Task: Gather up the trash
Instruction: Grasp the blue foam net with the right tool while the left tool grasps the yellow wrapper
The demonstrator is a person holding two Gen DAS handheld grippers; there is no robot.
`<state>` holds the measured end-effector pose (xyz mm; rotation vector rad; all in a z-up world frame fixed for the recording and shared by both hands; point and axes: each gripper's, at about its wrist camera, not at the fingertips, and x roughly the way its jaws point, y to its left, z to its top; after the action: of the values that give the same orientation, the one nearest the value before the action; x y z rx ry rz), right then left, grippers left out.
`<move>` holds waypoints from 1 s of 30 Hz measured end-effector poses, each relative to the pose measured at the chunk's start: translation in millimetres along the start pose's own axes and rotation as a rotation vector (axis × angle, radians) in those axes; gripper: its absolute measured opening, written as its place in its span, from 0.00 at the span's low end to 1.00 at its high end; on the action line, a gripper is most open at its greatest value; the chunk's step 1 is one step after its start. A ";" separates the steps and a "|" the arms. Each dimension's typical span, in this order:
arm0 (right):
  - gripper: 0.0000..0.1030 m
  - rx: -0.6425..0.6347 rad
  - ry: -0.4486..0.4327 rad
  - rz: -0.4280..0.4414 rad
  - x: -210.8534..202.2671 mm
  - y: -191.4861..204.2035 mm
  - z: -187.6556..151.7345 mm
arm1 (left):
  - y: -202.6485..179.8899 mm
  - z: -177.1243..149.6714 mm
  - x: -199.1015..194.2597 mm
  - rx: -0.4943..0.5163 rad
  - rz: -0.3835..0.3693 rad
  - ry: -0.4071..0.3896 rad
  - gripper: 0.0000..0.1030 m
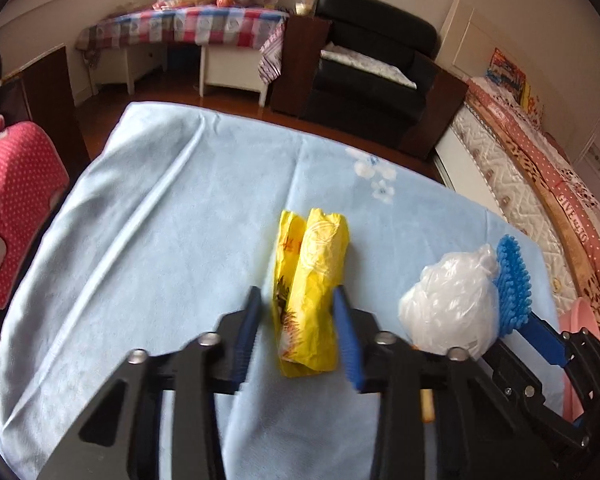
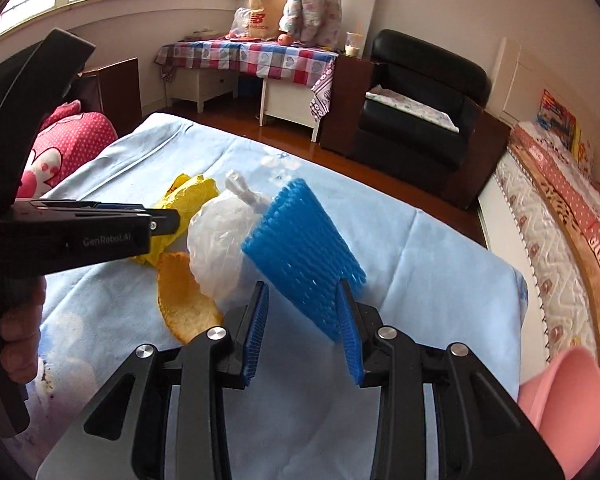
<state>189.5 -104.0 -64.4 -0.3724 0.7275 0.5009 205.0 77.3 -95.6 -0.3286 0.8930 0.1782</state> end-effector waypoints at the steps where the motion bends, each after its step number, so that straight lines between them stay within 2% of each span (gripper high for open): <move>1: 0.34 -0.003 0.000 -0.001 1.8 -0.1 -0.9 | 0.4 -0.1 1.2 0.001 -0.004 0.001 0.22; 3: 0.32 0.006 -0.003 0.003 3.1 -1.1 -0.6 | 1.0 -0.2 0.6 -0.001 -0.008 -0.005 0.17; 4: 0.20 0.016 -0.002 0.010 3.6 -1.9 -0.9 | -0.2 -0.3 0.1 0.005 -0.008 -0.010 0.16; 5: 0.13 0.027 0.006 0.020 4.8 -3.6 -1.3 | -1.7 -0.7 -0.9 0.012 -0.009 -0.016 0.13; 8: 0.08 0.075 0.011 0.034 3.7 -8.6 -3.4 | -4.4 -1.6 -6.6 0.019 -0.014 -0.028 0.10; 19: 0.07 0.287 -0.037 0.108 -45.1 -26.1 -17.5 | -6.3 -19.0 -46.5 0.045 -0.044 -0.071 0.09; 30: 0.07 0.371 -0.068 0.095 -91.3 -27.0 -44.3 | -23.6 -44.7 -102.5 0.099 -0.055 -0.139 0.09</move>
<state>122.4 -175.2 -26.4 0.0256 0.7570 0.4541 115.8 37.8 -36.1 -0.2456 0.7515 0.1040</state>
